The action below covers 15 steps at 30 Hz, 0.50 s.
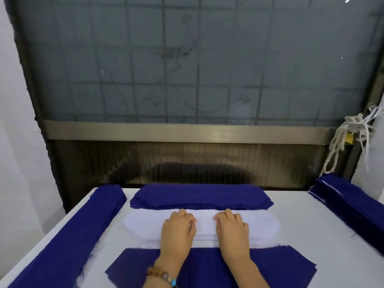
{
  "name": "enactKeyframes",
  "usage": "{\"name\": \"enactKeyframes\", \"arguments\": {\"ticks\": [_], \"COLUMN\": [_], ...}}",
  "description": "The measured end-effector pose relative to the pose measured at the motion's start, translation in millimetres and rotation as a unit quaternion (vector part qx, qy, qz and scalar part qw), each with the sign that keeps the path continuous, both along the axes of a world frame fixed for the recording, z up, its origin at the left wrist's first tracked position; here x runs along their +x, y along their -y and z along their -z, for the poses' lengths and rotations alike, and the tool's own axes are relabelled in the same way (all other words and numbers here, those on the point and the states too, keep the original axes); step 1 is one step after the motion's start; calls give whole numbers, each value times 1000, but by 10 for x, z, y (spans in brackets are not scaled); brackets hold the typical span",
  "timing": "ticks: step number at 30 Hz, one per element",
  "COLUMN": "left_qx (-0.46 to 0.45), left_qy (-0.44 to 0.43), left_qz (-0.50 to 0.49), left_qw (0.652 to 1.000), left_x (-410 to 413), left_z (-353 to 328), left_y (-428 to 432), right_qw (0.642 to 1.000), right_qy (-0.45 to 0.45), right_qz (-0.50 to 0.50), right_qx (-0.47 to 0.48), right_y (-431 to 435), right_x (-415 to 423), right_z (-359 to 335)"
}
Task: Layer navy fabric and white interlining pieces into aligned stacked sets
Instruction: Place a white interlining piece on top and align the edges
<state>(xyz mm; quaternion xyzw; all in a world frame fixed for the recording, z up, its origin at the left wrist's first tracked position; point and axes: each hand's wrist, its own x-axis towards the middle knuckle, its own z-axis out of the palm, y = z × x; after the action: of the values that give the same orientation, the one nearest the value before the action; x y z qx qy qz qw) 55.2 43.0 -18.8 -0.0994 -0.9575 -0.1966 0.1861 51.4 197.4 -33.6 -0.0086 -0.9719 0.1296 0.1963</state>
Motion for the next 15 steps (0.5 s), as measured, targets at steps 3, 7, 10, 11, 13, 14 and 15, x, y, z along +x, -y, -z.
{"name": "enactKeyframes", "arguments": {"ticks": [3, 7, 10, 11, 13, 14, 15], "left_qx": [20, 32, 12, 2, -14, -20, -25], "left_qy": [-10, -11, -21, -23, -15, -8, -2], "left_qz": [-25, -7, -26, -35, -47, -49, -48], "left_qw": [999, 999, 999, 999, 999, 999, 999], "left_x": [-53, -145, -192, -199, -220, -228, -230], "left_z": [120, 209, 243, 258, 283, 289, 286], "left_y": [-15, 22, 4, -4, -19, -23, -30], "right_qw": [1000, 1000, 1000, 1000, 1000, 1000, 1000], "right_qy": [5, -4, -1, -1, 0, 2, 2], "right_qz": [30, 10, 9, 10, 12, 12, 11], "right_qx": [-4, -12, -3, -2, -6, -10, -13], "right_y": [29, -48, -86, -89, -91, -92, -93], "right_x": [-72, -106, -140, -154, -170, -173, -171], "right_z": [71, 107, 119, 124, 125, 125, 125]}}
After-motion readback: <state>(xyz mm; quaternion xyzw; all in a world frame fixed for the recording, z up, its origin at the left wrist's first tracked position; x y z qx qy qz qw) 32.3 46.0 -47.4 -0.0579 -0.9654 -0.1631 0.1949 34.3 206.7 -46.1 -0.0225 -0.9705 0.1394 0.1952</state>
